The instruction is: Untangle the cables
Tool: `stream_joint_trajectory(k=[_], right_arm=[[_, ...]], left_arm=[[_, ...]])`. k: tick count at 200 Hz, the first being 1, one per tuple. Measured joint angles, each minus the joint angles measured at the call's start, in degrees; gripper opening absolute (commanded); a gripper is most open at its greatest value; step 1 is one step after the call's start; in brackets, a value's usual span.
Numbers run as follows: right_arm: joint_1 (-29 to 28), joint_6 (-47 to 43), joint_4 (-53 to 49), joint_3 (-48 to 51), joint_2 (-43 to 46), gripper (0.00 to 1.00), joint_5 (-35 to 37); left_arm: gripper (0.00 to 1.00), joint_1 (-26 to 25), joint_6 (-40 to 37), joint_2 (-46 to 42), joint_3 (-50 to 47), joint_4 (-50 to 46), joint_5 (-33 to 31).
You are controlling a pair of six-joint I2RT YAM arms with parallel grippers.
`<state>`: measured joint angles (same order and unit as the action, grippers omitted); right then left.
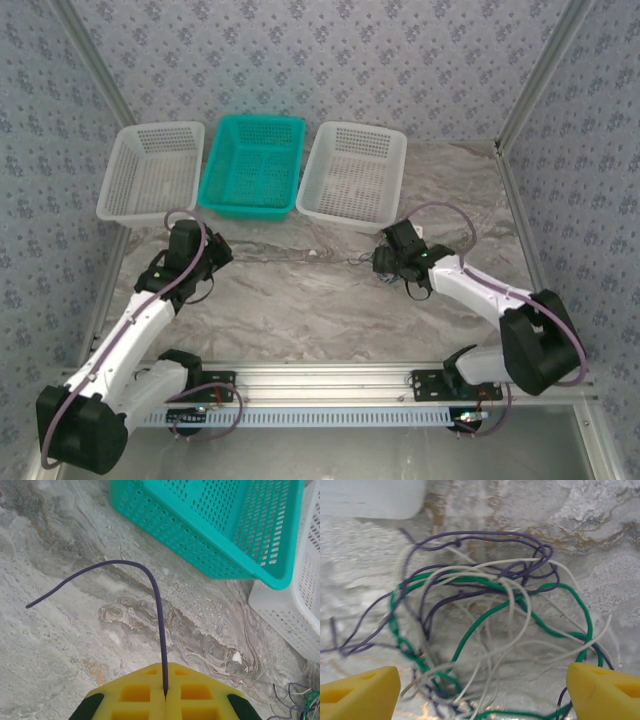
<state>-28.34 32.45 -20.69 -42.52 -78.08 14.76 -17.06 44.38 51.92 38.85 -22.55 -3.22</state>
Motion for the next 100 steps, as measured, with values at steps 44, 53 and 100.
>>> stream_joint_trajectory(k=[44,53,100], right_arm=[[3.61,0.90,5.81,0.48,-8.22,0.42,-1.73],[4.28,0.90,6.91,1.16,-8.96,0.24,-2.08],[17.92,5.11,14.78,10.16,-1.31,0.00,-10.49]], left_arm=[[0.00,0.02,0.22,-0.92,0.00,-2.21,-3.50],[0.00,0.07,0.48,-0.96,0.02,-3.54,-4.74],[0.00,11.34,2.82,-2.25,4.28,-15.67,-8.59]])
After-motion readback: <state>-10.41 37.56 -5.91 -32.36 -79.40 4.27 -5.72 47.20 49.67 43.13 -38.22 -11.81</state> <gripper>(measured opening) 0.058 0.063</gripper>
